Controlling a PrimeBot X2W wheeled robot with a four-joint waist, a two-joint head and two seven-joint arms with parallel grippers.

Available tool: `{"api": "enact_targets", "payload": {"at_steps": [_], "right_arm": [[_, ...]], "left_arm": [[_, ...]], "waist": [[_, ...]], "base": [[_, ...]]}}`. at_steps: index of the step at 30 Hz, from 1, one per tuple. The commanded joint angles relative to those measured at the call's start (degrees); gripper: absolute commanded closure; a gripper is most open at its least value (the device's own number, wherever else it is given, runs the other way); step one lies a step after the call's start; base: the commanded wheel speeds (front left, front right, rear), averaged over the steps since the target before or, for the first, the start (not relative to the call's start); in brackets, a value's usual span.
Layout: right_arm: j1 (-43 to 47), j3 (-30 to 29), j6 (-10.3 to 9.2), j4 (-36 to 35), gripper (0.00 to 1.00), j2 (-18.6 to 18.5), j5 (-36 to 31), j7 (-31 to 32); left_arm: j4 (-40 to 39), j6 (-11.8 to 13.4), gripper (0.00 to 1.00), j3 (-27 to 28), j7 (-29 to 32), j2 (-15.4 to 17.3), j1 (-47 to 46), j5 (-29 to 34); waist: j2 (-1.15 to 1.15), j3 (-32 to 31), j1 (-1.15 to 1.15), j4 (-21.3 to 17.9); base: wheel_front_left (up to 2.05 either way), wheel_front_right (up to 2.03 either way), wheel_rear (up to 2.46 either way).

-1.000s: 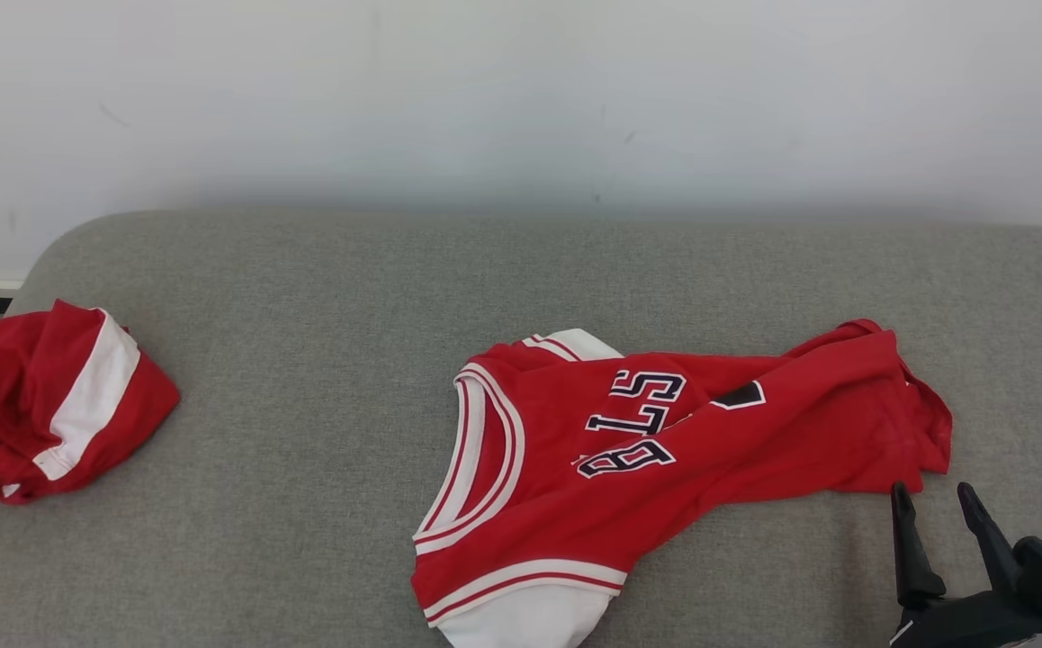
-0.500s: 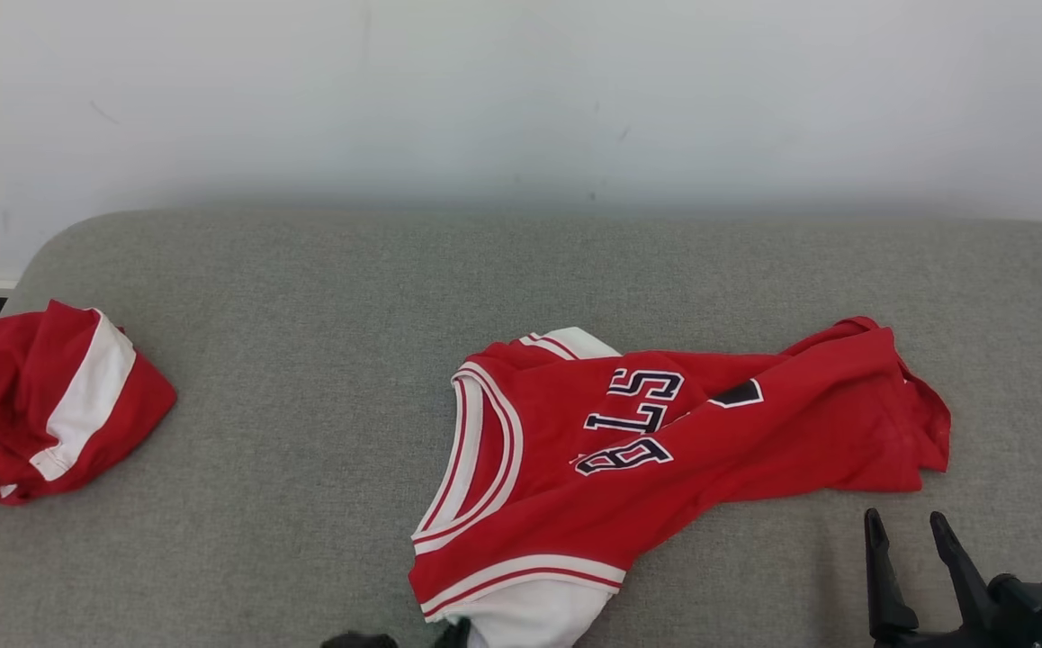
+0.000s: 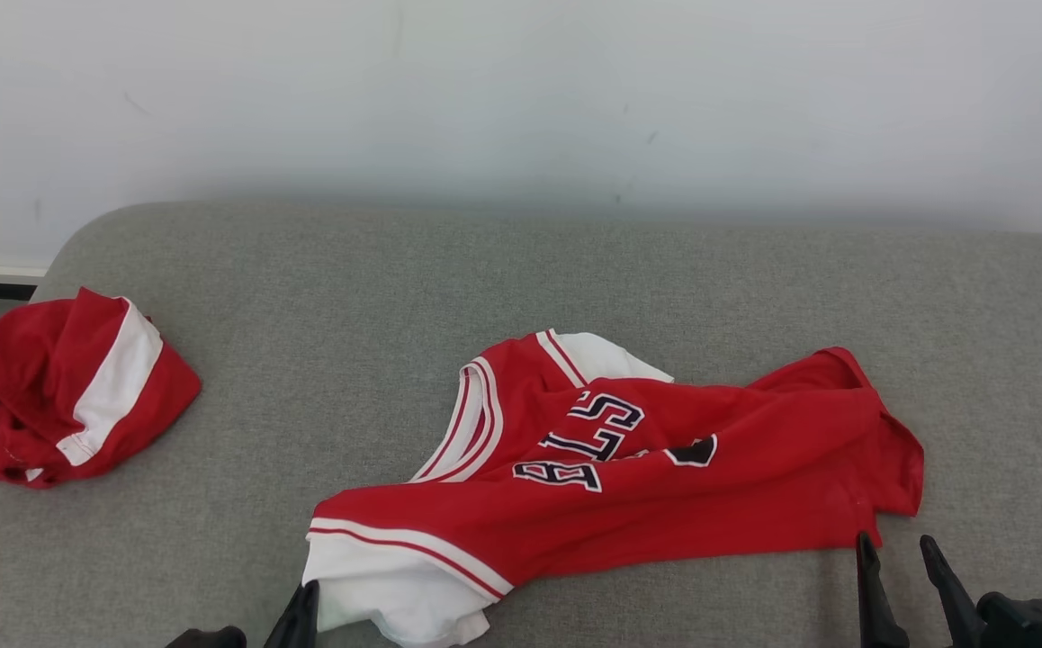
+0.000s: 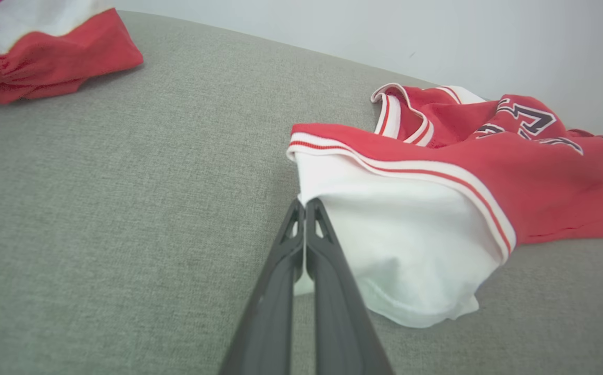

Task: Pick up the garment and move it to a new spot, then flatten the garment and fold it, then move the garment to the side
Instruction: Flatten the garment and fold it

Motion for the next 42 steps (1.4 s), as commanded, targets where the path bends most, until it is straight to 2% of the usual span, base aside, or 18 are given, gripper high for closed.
{"api": "enact_targets", "payload": {"at_steps": [1, 2, 3, 4, 7, 13, 18, 24, 31, 41, 42], "right_arm": [[-0.23, 0.32, 0.07, 0.82, 0.0, 0.24, 0.34, -0.05], [-0.13, 0.43, 0.07, 1.21, 0.0, 0.21, 0.44, -0.09], [-0.13, 0.43, 0.07, 1.21, 0.0, 0.21, 0.44, -0.09], [0.07, 0.45, 0.07, 1.55, 0.0, 0.16, 0.51, -0.15], [0.39, 0.26, 0.07, 2.34, 0.0, -0.38, 0.8, -0.34], [0.43, -0.33, 0.07, 3.39, 0.0, -0.92, 1.16, -0.6], [-0.65, 0.04, 0.07, 4.58, 0.0, -1.7, 1.15, -0.67], [-3.17, 1.25, 0.07, 7.47, 0.0, -3.4, 0.23, -0.15], [-8.56, 3.86, 0.07, 12.63, 0.0, -5.32, 0.15, 1.28], [-17.18, 6.92, 0.07, 23.9, 0.0, -6.77, 0.6, 1.87], [-17.8, 7.33, 0.07, 24.97, 0.45, -6.78, 0.67, 1.71]], "left_arm": [[1.15, 0.16, 1.0, 0.26, -0.18, -0.08, 0.79, 0.29], [1.7, 0.35, 0.8, 0.24, -0.18, -0.23, 0.92, 0.51], [1.7, 0.35, 0.8, 0.24, -0.18, -0.23, 0.92, 0.51], [1.9, 0.42, 0.0, 0.21, -0.18, -0.38, 0.95, 1.13], [0.82, 0.37, 0.0, 1.26, -0.19, -1.35, 1.97, 1.68], [-1.9, 0.68, 0.0, 4.36, -0.19, -1.24, 5.71, 3.35], [1.11, -0.84, 0.0, 1.98, 0.05, -1.13, 6.58, 4.17], [4.93, -0.89, 0.0, 0.05, -0.1, -2.07, 3.37, 5.95], [8.47, -1.58, 0.0, 0.08, -0.15, -2.62, -0.58, 6.34], [11.16, -2.67, 0.0, 0.08, -0.18, -3.82, -4.36, 7.2], [11.64, -2.86, 0.2, 0.0, -0.18, -4.05, -4.67, 6.88]], "waist": [[0.0, -0.47, -0.01, 0.23], [0.0, -0.66, -0.01, 0.28], [0.0, -0.66, -0.01, 0.28], [0.0, -0.96, -0.01, 0.39], [0.0, -1.48, -0.01, 0.76], [0.0, -2.03, -0.01, 1.55], [0.0, -1.92, -0.01, 1.56], [0.0, -1.4, -0.01, 1.15], [0.0, -0.2, -0.01, 0.83], [0.0, 2.38, -0.01, 2.07], [0.0, 2.49, -0.01, 2.21]], "base": [[0.0, 0.0, 0.0], [0.0, 0.0, 0.0], [0.0, 0.0, 0.0], [0.0, 0.0, 0.0], [0.0, 0.0, 0.0], [0.0, 0.0, 0.0], [0.0, 0.0, 0.0], [0.0, 0.0, 0.0], [0.0, 0.0, 0.0], [0.0, 0.0, 0.0], [0.0, 0.0, 0.0]]}}
